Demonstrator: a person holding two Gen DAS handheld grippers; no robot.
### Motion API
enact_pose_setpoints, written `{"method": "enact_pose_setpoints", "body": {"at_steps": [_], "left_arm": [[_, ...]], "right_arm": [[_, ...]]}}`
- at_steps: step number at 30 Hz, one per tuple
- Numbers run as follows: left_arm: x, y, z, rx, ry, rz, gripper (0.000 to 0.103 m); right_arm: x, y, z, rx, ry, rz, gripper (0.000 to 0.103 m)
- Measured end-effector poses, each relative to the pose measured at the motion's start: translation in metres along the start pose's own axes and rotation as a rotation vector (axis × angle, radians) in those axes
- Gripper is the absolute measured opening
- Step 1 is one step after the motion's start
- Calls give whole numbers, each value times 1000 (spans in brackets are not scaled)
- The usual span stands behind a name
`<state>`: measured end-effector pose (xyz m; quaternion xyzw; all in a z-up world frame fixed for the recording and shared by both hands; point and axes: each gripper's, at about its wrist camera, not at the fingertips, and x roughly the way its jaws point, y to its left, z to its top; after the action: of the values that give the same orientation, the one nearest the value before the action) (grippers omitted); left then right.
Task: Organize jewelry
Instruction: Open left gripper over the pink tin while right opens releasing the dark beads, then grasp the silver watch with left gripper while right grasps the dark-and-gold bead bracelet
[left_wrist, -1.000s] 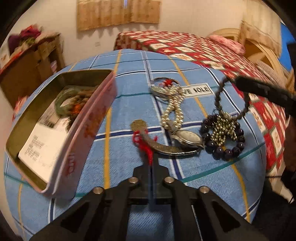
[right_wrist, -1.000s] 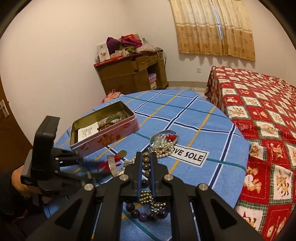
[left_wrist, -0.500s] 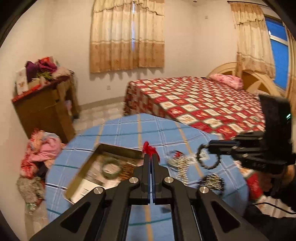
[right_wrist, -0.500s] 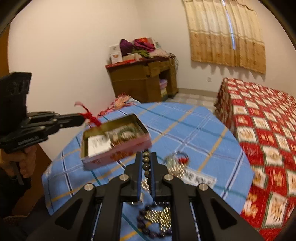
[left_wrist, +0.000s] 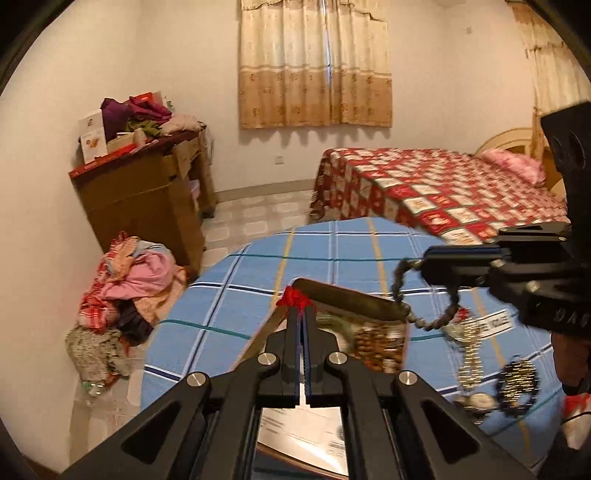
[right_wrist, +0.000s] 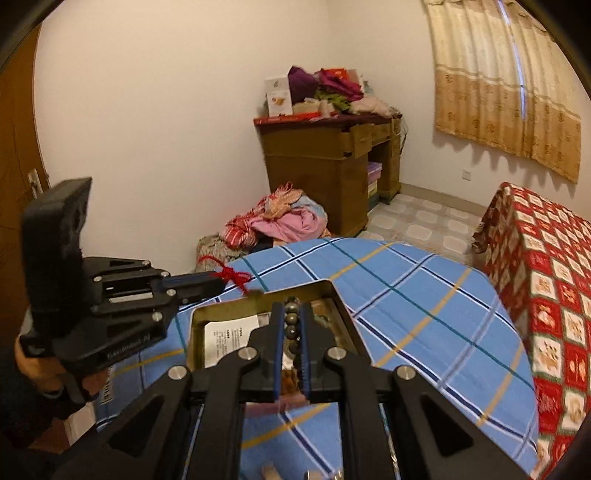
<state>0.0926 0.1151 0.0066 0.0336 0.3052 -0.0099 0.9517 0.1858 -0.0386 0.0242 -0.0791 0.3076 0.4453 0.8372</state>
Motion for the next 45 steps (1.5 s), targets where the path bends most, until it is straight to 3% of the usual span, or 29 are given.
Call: {"method": "enact_pose_setpoints", "body": {"at_steps": [1, 5, 7, 8, 9, 10, 12, 14, 19, 23, 27, 37, 40, 45], "left_arm": [[2, 1, -1, 4, 0, 3, 0], [15, 1, -9, 38, 47, 59, 3], [18, 1, -13, 44, 60, 58, 8], [20, 1, -16, 48, 67, 59, 11], [20, 0, -18, 51, 70, 71, 25], [21, 0, -18, 51, 65, 85, 47], [17, 0, -19, 49, 36, 112, 73], [17, -1, -19, 47, 33, 98, 74], [20, -8, -22, 66, 57, 102, 74], [22, -11, -25, 45, 80, 96, 74], [11, -20, -32, 15, 82, 82, 74], [-16, -86, -57, 79, 61, -19, 74], [-15, -110, -67, 127, 78, -46, 74], [-2, -119, -83, 113, 146, -57, 74]], "right_arm": [[11, 0, -1, -3, 27, 13, 10], [36, -5, -10, -2, 64, -2, 11], [41, -13, -17, 34, 83, -6, 18], [40, -14, -19, 38, 87, -13, 27], [39, -16, -22, 38, 88, -21, 37], [36, -17, -25, 36, 89, -29, 40], [30, -21, -28, 40, 92, -53, 58], [19, -26, -32, 53, 79, -77, 66], [-11, -39, -55, 92, 79, -108, 67], [-30, -46, -69, 122, 70, -128, 74], [-51, -52, -82, 157, 49, -137, 74], [-101, -68, -147, 291, 47, -250, 74], [-110, -68, -163, 322, 52, -253, 74], [-114, -64, -182, 319, 71, -251, 70]]}}
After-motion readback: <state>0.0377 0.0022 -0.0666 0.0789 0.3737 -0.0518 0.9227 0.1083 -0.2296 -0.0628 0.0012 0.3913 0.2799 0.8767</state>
